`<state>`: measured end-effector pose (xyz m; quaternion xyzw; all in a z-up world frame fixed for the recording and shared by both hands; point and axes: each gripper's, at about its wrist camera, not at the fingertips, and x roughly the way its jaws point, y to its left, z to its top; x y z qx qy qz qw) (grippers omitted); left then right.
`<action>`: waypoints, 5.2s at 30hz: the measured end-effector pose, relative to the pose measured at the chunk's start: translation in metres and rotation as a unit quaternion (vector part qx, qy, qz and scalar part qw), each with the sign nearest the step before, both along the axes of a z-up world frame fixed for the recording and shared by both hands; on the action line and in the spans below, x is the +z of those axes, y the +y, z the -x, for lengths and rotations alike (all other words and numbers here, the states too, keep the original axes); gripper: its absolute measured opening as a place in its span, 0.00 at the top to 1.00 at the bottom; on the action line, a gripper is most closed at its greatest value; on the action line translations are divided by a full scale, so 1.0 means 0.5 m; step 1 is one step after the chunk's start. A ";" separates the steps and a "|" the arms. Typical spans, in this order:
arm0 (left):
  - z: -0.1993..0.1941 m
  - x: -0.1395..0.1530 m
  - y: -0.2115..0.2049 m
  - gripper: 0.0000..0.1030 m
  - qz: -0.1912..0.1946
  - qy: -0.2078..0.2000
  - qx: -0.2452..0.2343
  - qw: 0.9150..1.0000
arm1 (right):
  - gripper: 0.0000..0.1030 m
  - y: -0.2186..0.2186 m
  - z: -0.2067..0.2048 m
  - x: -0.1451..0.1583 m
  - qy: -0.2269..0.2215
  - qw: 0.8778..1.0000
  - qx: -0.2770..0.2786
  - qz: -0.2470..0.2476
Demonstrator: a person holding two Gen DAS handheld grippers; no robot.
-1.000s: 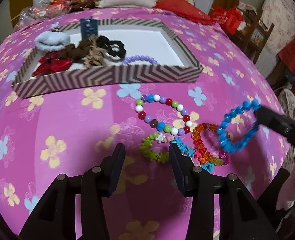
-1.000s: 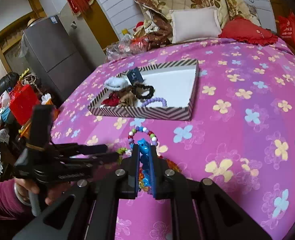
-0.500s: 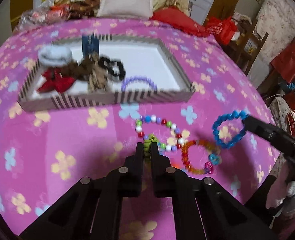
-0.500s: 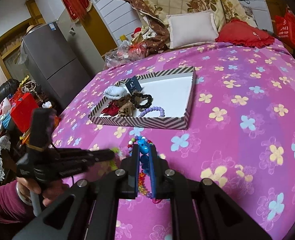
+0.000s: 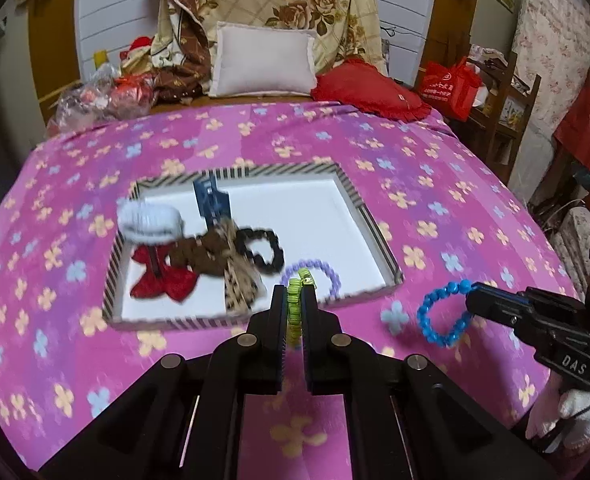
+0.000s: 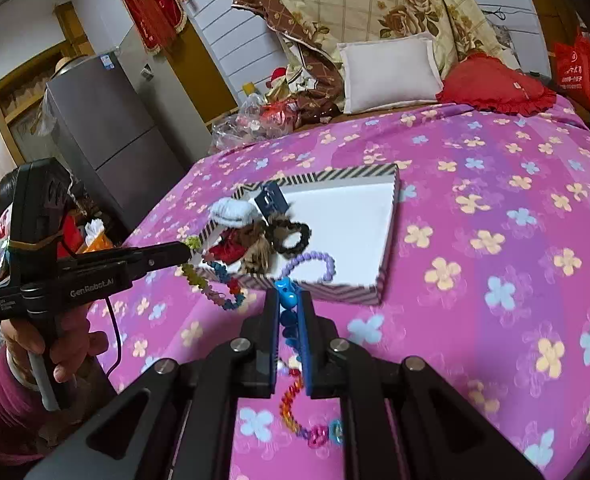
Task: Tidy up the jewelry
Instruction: 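Carry both bracelets over the tray and open both tools to drop them, then withdraw both tools from the tray toward the remaining bracelets, then move both tools toward the orange bracelet and multicolour bead bracelet, then grasp the orange heart-charm bracelet with the right tool while the left tool grasps the multicolour bead bracelet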
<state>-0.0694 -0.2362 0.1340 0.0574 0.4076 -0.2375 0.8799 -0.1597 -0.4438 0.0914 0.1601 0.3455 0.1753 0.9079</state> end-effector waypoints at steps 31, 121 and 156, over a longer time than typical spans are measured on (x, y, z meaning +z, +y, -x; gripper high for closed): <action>-0.390 -0.143 -0.148 0.90 -0.053 0.075 0.103 0.990 | 0.91 0.017 -0.373 -0.139 0.103 0.994 -0.018 0.043; 0.083 -0.093 0.053 0.62 -0.022 0.004 0.101 0.995 | 0.27 0.112 0.030 0.000 0.022 0.988 -0.063 0.136; 0.085 -0.146 0.061 0.62 -0.045 0.030 0.094 0.994 | 0.45 0.027 0.054 -0.131 0.102 0.975 -0.053 0.189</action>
